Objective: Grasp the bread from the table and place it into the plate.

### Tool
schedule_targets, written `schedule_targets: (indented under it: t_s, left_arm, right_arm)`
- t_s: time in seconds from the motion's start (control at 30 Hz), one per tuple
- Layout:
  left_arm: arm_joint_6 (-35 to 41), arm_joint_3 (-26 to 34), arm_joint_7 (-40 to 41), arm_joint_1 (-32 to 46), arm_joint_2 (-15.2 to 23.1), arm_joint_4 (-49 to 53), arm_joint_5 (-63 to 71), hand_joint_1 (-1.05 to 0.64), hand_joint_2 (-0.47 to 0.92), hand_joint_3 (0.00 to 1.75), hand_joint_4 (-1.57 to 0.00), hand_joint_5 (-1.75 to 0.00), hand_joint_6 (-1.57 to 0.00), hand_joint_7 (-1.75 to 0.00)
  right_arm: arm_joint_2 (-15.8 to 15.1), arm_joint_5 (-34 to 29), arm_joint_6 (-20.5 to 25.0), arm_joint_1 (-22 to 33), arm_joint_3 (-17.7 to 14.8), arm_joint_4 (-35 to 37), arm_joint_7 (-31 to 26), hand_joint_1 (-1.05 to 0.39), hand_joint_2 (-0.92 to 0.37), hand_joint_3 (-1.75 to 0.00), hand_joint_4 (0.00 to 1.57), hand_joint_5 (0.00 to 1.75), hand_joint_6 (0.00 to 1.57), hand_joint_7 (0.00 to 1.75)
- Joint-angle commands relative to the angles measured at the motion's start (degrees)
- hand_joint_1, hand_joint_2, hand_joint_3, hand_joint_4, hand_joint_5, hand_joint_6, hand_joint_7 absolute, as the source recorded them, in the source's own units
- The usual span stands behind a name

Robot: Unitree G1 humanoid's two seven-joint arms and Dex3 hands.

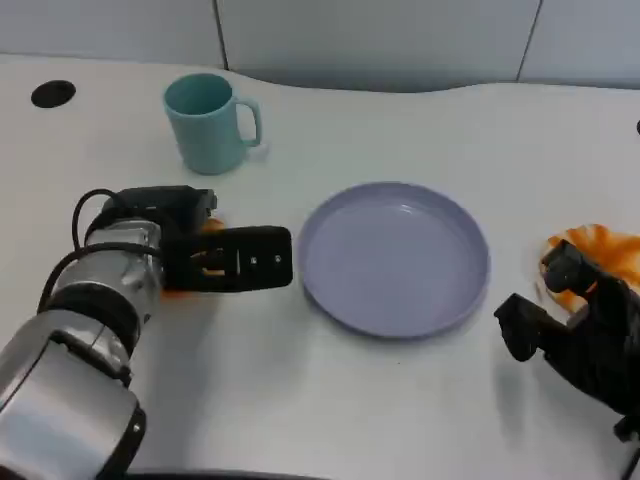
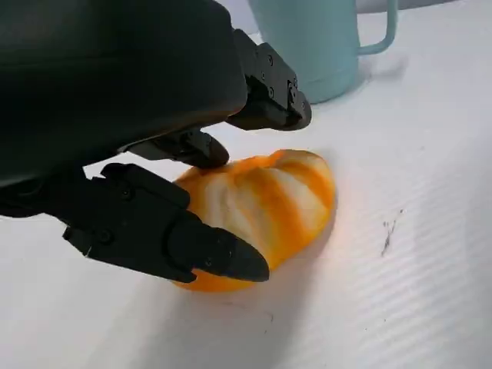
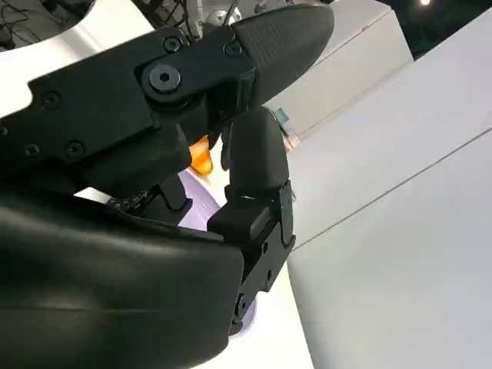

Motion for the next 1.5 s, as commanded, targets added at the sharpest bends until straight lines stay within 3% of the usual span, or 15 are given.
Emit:
schedule_targets:
  t_s: [0.03, 0.63, 0.83, 0.9, 0.93, 0.97, 1.03, 1.07, 1.1, 1.23, 1.27, 1.33, 1.37, 1.43, 1.5]
  left_arm:
    - [0.31, 1.07, -1.85, -0.37, 0.54, 0.56, -0.94, -0.06, 0.92, 0.11, -0.74, -0.02, -0.72, -0.01]
    - [0.05, 2.73, -2.14, -0.75, -0.02, 0.36, -1.67, -0.04, 0.92, 0.11, -0.76, -0.01, -0.75, -0.01]
    - [-2.63, 2.71, 1.61, -2.10, -0.87, -0.19, -1.67, 0.04, 0.92, 0.07, -1.01, -0.12, -0.92, -0.06]
    - [-3.00, 2.97, 2.10, -2.56, -1.05, -0.29, -2.03, 0.07, 0.92, 0.06, -0.93, -0.47, -0.99, -0.03]
    - [-3.23, 3.26, 2.29, -2.76, -1.08, -0.36, -2.37, 0.10, 0.92, 0.04, -0.76, -0.96, -1.05, -0.04]
    - [-3.42, 3.53, 2.56, -2.98, -1.07, -0.44, -2.73, 0.12, 0.92, 0.03, -0.68, -1.15, -1.09, -0.06]
    - [-3.97, 3.99, 2.86, -3.40, -0.91, -0.61, -3.42, 0.13, 0.92, 0.02, -0.62, -1.25, -1.13, -0.15]
    - [-4.36, 4.32, 3.04, -3.53, -0.84, -0.70, -3.85, 0.13, 0.92, 0.02, -0.63, -1.24, -1.01, -0.43]
    - [-4.79, 4.67, 3.30, -3.62, -0.78, -0.79, -4.19, 0.15, 0.92, 0.01, -0.63, -1.27, -0.84, -0.43]
    - [-6.03, 5.11, 3.97, -3.98, -0.71, -0.96, -4.83, 0.16, 0.91, 0.00, -0.62, -1.38, -0.97, -0.21]
    - [-6.31, 5.14, 4.10, -4.15, -0.74, -1.03, -4.98, 0.16, 0.90, 0.00, -0.62, -1.42, -0.97, -0.46]
    - [-7.53, 4.96, 4.86, -4.48, -0.77, -1.27, -5.08, 0.16, 0.90, 0.00, -0.62, -1.45, -0.75, -1.00]
    - [-8.51, 4.75, 5.40, -4.64, -0.72, -1.45, -4.98, 0.16, 0.90, 0.00, -0.62, -1.62, -0.67, -1.32]
    - [-9.66, 4.50, 6.02, -4.83, -0.64, -1.57, -4.85, 0.16, 0.90, 0.00, -0.62, -1.71, -0.61, -1.51]
    - [-10.31, 3.97, 5.99, -5.13, -0.43, -1.57, -4.44, 0.15, 0.90, 0.00, -0.63, -1.72, -0.60, -1.54]
  right_arm:
    - [-0.23, 0.57, -0.39, 0.14, -0.79, 0.01, 0.25, -0.39, -0.88, 0.00, 0.92, 1.75, 0.66, 1.75]
    - [-0.19, 0.78, -0.47, 0.07, -1.05, 0.46, 0.58, -0.38, -0.88, 0.00, 0.91, 1.75, 0.66, 1.75]
    - [-0.42, 0.16, -0.51, 0.23, -0.61, 0.08, 0.24, -0.39, -0.88, 0.00, 0.92, 1.75, 0.67, 1.75]
    - [-0.48, 0.02, -0.67, 0.19, -0.52, 0.18, 0.34, -0.40, -0.88, 0.00, 0.92, 1.75, 0.67, 1.75]
    - [-0.54, -0.05, -0.68, 0.18, -0.47, 0.20, 0.36, -0.40, -0.89, 0.00, 0.91, 1.75, 0.66, 1.75]
    - [-0.67, -0.01, -0.49, 0.13, -0.48, 0.24, 0.41, -0.40, -0.89, 0.00, 0.91, 1.75, 0.66, 1.75]
    - [-0.76, 0.10, -0.28, 0.06, -0.51, 0.28, 0.52, -0.40, -0.89, -0.01, 0.91, 1.75, 0.66, 1.75]
    - [-0.76, 0.10, -0.38, 0.02, -0.53, 0.43, 0.63, -0.39, -0.89, -0.01, 0.91, 1.75, 0.66, 1.75]
    - [-0.78, 0.01, -0.59, 0.01, -0.49, 0.57, 0.76, -0.39, -0.89, 0.00, 0.91, 1.75, 0.66, 1.75]
    - [-0.70, -0.12, -0.56, 0.08, -0.46, 0.44, 0.45, -0.39, -0.89, -0.01, 0.90, 1.75, 0.65, 1.75]
    - [-0.64, -0.09, -0.36, 0.13, -0.48, 0.27, 0.15, -0.39, -0.89, 0.00, 0.91, 1.75, 0.66, 1.75]
    - [-0.70, 0.04, -0.18, 0.01, -0.54, 0.45, 0.25, -0.39, -0.88, 0.00, 0.91, 1.75, 0.67, 1.75]
    - [-0.77, 0.08, -0.21, -0.10, -0.53, 0.70, 0.53, -0.39, -0.88, 0.00, 0.91, 1.75, 0.67, 1.75]
    - [-0.83, 0.11, -0.25, -0.22, -0.52, 0.95, 0.82, -0.39, -0.89, 0.00, 0.91, 1.75, 0.67, 1.75]
    - [-0.85, 0.12, -0.24, -0.30, -0.53, 1.03, 0.89, -0.39, -0.89, 0.00, 0.91, 1.75, 0.67, 1.75]
